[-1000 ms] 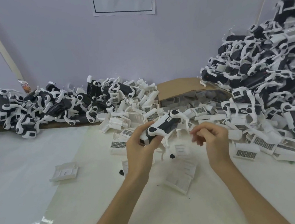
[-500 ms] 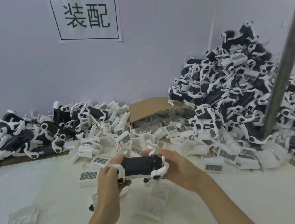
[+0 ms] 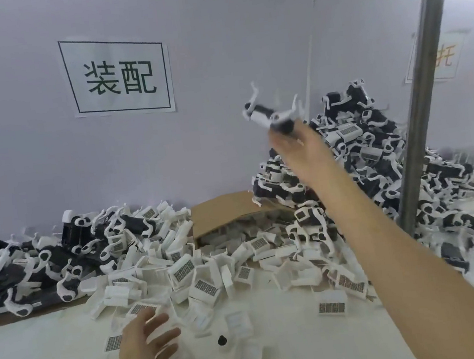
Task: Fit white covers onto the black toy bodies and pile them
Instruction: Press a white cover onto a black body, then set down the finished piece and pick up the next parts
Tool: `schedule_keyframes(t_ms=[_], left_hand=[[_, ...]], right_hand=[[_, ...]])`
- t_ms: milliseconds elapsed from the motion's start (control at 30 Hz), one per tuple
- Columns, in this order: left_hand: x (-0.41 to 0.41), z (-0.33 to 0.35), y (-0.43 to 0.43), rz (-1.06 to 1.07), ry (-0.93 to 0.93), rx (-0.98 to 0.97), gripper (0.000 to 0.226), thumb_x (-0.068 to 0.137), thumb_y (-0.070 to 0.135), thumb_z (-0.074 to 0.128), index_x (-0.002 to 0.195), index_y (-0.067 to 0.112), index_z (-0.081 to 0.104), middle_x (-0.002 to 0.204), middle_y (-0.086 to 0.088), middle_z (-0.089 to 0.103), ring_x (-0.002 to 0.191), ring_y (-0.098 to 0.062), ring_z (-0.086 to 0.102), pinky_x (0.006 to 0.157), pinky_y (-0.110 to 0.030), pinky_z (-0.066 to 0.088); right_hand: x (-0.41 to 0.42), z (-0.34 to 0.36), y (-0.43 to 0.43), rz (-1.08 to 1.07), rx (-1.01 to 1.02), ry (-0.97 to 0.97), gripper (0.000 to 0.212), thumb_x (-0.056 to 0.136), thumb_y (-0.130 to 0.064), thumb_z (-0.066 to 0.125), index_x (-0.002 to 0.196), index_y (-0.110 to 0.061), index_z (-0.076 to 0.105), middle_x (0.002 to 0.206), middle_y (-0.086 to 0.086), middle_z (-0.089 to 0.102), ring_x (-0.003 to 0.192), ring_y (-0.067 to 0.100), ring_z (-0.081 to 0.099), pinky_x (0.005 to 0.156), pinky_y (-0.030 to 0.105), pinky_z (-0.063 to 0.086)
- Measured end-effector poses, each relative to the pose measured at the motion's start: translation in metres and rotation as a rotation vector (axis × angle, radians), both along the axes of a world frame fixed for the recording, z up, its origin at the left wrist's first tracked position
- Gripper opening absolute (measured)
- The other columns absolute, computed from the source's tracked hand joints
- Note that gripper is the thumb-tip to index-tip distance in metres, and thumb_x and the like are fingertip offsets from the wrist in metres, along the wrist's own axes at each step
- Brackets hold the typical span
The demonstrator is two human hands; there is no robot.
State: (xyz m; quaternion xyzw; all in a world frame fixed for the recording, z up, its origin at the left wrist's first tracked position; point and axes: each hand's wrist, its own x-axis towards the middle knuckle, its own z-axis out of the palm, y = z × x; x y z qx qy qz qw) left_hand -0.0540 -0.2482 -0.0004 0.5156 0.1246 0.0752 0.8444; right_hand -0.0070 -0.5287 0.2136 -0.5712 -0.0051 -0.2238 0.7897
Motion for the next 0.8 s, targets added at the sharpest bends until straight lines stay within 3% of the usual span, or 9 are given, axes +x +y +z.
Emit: schedule_keyframes(t_ms=[67, 167, 233, 300, 367, 467, 533, 700, 800], left_hand=[[0.0, 0.001, -0.003, -0.005, -0.002, 0.009, 0.021, 0.105, 0.022, 0.041, 0.09, 0.014, 0.055, 0.093, -0.009, 0.061, 0.072, -0.032, 0.057, 0.062, -0.037, 0.039], [0.001, 0.006, -0.004, -0.018, 0.009, 0.012, 0.022, 0.105, 0.02, 0.042, 0.088, 0.014, 0.055, 0.092, -0.01, 0.06, 0.071, -0.032, 0.056, 0.062, -0.037, 0.039], [0.001, 0.006, -0.006, -0.034, -0.004, 0.02, 0.021, 0.104, 0.019, 0.043, 0.088, 0.013, 0.056, 0.092, -0.01, 0.061, 0.071, -0.032, 0.057, 0.061, -0.037, 0.039], [0.001, 0.002, -0.007, -0.027, -0.015, 0.064, 0.019, 0.104, 0.018, 0.045, 0.09, 0.013, 0.056, 0.092, -0.01, 0.062, 0.071, -0.033, 0.058, 0.061, -0.036, 0.041], [0.0, 0.001, -0.008, -0.017, -0.021, 0.095, 0.016, 0.103, 0.018, 0.048, 0.091, 0.012, 0.057, 0.092, -0.01, 0.064, 0.07, -0.032, 0.06, 0.062, -0.036, 0.042], [-0.001, -0.001, -0.01, -0.013, -0.025, 0.106, 0.014, 0.101, 0.019, 0.052, 0.092, 0.012, 0.06, 0.092, -0.01, 0.067, 0.066, -0.03, 0.061, 0.061, -0.036, 0.044], [-0.002, -0.002, -0.011, -0.016, -0.035, 0.111, 0.014, 0.1, 0.022, 0.054, 0.094, 0.013, 0.063, 0.092, -0.007, 0.069, 0.066, -0.027, 0.062, 0.061, -0.036, 0.045], [-0.012, 0.001, -0.011, -0.014, -0.062, 0.178, 0.014, 0.102, 0.018, 0.051, 0.096, 0.013, 0.063, 0.092, -0.004, 0.067, 0.06, -0.017, 0.062, 0.061, -0.03, 0.045], [-0.016, 0.002, -0.013, -0.003, -0.109, 0.254, 0.014, 0.103, 0.016, 0.049, 0.095, 0.014, 0.061, 0.09, -0.001, 0.066, 0.056, -0.009, 0.061, 0.06, -0.026, 0.044]], right_hand=[[0.011, 0.045, -0.013, -0.076, -0.139, -0.079, 0.058, 0.107, -0.036, 0.046, 0.155, -0.012, 0.024, 0.146, 0.021, 0.046, 0.114, 0.012, 0.066, 0.082, 0.016, 0.055], [0.02, 0.043, -0.006, -0.062, -0.459, 0.036, 0.067, 0.103, -0.03, 0.055, 0.158, -0.018, 0.018, 0.157, 0.008, 0.035, 0.125, 0.027, 0.057, 0.1, 0.039, 0.05], [0.024, -0.006, 0.009, -0.095, -0.717, -0.006, 0.056, 0.1, -0.022, 0.059, 0.151, -0.022, 0.038, 0.148, 0.002, 0.045, 0.123, 0.02, 0.058, 0.103, 0.04, 0.048], [0.011, -0.073, 0.027, -0.073, -0.83, 0.035, 0.045, 0.097, -0.02, 0.062, 0.141, -0.023, 0.053, 0.141, -0.003, 0.055, 0.123, 0.014, 0.056, 0.101, 0.03, 0.043], [-0.007, -0.145, 0.041, -0.03, -0.904, 0.131, 0.044, 0.095, -0.023, 0.064, 0.137, -0.024, 0.055, 0.14, -0.007, 0.054, 0.127, 0.014, 0.053, 0.098, 0.025, 0.04], [-0.02, -0.221, 0.054, -0.033, -1.172, 0.296, 0.051, 0.094, -0.037, 0.06, 0.143, -0.03, 0.048, 0.144, -0.011, 0.046, 0.139, 0.015, 0.04, 0.109, 0.038, 0.032], [-0.022, -0.241, 0.055, -0.017, -1.332, 0.335, 0.051, 0.094, -0.03, 0.054, 0.144, -0.031, 0.046, 0.144, -0.008, 0.047, 0.138, 0.018, 0.039, 0.107, 0.039, 0.027], [-0.028, -0.247, 0.055, -0.058, -1.337, 0.306, 0.041, 0.082, -0.008, 0.057, 0.12, -0.023, 0.064, 0.124, -0.01, 0.059, 0.122, 0.019, 0.051, 0.097, 0.034, 0.036], [-0.029, -0.245, 0.058, -0.061, -1.182, 0.22, 0.026, 0.09, -0.012, 0.062, 0.109, -0.027, 0.071, 0.105, -0.017, 0.061, 0.108, 0.013, 0.056, 0.093, 0.034, 0.042]])
